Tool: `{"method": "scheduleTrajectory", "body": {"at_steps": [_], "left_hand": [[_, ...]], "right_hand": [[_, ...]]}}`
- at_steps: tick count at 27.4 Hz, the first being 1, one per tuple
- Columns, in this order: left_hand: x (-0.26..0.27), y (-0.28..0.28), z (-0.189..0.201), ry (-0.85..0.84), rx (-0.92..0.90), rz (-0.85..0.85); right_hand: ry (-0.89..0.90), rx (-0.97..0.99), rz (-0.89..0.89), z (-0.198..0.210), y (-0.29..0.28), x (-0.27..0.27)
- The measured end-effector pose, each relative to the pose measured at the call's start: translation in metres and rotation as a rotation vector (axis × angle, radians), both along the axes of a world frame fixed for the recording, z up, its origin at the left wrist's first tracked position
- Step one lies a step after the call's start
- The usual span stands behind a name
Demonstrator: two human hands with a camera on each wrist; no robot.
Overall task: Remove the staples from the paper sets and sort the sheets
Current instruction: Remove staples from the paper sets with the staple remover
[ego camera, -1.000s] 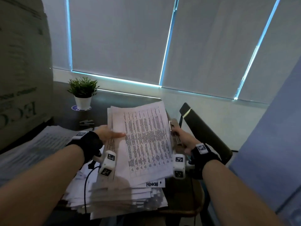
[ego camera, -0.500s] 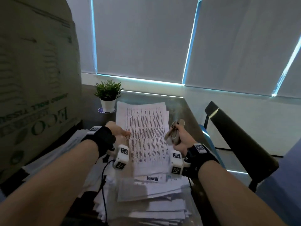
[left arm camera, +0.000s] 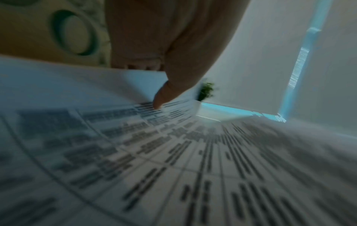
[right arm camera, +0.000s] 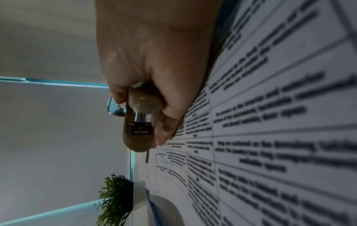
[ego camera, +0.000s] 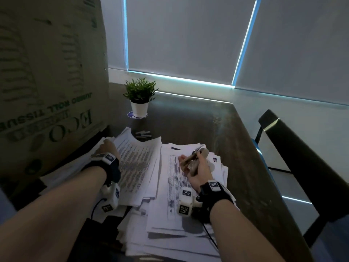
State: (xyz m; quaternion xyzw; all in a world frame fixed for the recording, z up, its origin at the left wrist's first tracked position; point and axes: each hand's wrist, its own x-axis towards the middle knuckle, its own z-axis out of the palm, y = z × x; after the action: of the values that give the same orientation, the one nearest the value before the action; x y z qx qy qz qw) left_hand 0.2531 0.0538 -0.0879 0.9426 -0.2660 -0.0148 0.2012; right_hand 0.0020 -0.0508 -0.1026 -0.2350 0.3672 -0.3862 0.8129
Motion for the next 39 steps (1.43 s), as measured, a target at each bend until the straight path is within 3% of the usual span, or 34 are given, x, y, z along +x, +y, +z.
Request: {"method": "scheduleTrajectory", "body": {"at_steps": [2,3,7,9,11,14,16,20,23,26,28,31,34,37,39], "left_hand": [[-0.010,-0.014,0.000,-0.155,-0.017,-0.011],[-0.019,-0.027,0.002,-0.199,-0.023,-0.098],[-0.081,-0.065,0.029,-0.037,-0.127,-0.724],[-0.106,-0.075,0.026,0.070,0.007,-0.874],[-0.112,-0.080,0.010,0.023,0.235,-0.847],[-0.095,-0.076,-0.006,0.048,0.403,-0.687],[-0.086,-0.077,-0.007,0.036,0.390,-0.688],[-0.099,-0.090,0.006,-0.153,0.343,-0.739],[-0.100,-0.096,0.013,-0.053,0.213,-0.632],[-0.094,-0.097,0.022,0.092,0.125,-0.672],[-0.096,-0.096,0.025,0.182,0.096,-0.735],[-0.112,-0.087,0.025,0.245,0.092,-0.801],[-0.117,-0.081,0.007,0.343,0.035,-0.802],[-0.116,-0.073,-0.003,0.574,-0.025,-0.767],[-0.117,-0.070,-0.003,0.658,-0.028,-0.714]], "right_hand": [[-0.062,0.017,-0.032,-0.004,-0.003,-0.002],[-0.073,0.018,-0.040,-0.006,-0.005,-0.002],[-0.180,0.011,-0.107,-0.013,-0.008,-0.001],[-0.278,0.027,-0.149,-0.015,-0.009,-0.006],[-0.364,0.027,-0.172,-0.020,-0.010,-0.013],[-0.407,0.006,-0.174,-0.023,-0.014,-0.020],[-0.415,0.001,-0.159,-0.023,-0.017,-0.020],[-0.385,0.040,-0.161,-0.021,-0.015,-0.018],[-0.327,0.033,-0.164,-0.013,-0.012,-0.022],[-0.225,-0.021,-0.169,-0.002,-0.022,-0.034],[-0.104,-0.117,-0.146,0.009,-0.032,-0.042],[0.229,-0.394,-0.026,0.029,-0.042,-0.048],[0.698,-0.745,0.296,0.044,-0.039,-0.048],[1.348,-1.101,0.682,0.042,-0.037,-0.048],[1.510,-1.204,0.800,0.034,-0.033,-0.048]]}}
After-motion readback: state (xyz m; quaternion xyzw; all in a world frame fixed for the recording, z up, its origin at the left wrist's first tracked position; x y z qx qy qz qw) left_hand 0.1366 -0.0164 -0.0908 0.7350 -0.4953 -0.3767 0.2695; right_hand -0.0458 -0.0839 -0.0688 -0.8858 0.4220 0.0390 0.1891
